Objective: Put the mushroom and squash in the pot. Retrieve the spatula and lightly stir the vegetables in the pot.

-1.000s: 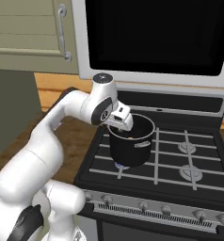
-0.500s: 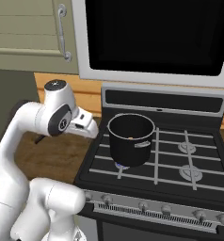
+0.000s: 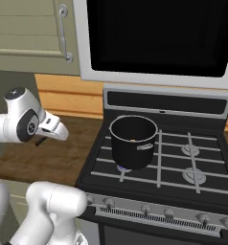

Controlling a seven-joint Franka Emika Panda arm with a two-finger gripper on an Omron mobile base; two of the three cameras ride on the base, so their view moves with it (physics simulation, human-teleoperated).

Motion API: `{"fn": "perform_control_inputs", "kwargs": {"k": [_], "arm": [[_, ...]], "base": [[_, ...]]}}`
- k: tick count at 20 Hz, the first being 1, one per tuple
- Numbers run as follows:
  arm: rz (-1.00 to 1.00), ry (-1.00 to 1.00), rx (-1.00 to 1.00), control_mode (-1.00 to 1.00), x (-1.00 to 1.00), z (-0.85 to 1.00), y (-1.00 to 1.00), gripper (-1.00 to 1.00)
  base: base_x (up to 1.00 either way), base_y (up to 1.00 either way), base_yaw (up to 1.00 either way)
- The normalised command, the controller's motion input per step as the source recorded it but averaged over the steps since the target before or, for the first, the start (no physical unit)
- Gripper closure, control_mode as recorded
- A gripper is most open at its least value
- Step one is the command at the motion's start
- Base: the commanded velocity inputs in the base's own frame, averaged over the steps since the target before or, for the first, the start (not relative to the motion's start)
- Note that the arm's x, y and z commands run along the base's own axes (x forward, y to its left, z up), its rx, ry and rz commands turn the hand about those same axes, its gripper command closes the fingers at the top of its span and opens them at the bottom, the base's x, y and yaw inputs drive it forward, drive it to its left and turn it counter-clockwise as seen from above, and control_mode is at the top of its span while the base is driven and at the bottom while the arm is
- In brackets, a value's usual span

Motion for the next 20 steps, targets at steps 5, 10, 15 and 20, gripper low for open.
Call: {"fn": "perform_control_inputs", "kwargs": {"k": [5, 10, 15, 20], "arm": [[-0.04, 0.01, 0.0, -1.0, 0.13, -0.26, 0.96, -1.0], [0.0, -0.05, 0.0, -1.0, -0.14, -0.3, 0.64, -1.0], [0.0, -0.01, 0.0, -1.0, 0.11, -0.14, 0.33, -1.0], [0.0, 0.0, 0.0, -1.0, 0.3, -0.24, 0.29, -1.0]], "base": [[0.0, 0.0, 0.0], [0.0, 0.0, 0.0], [0.0, 0.0, 0.0], [0.0, 0.0, 0.0]]}}
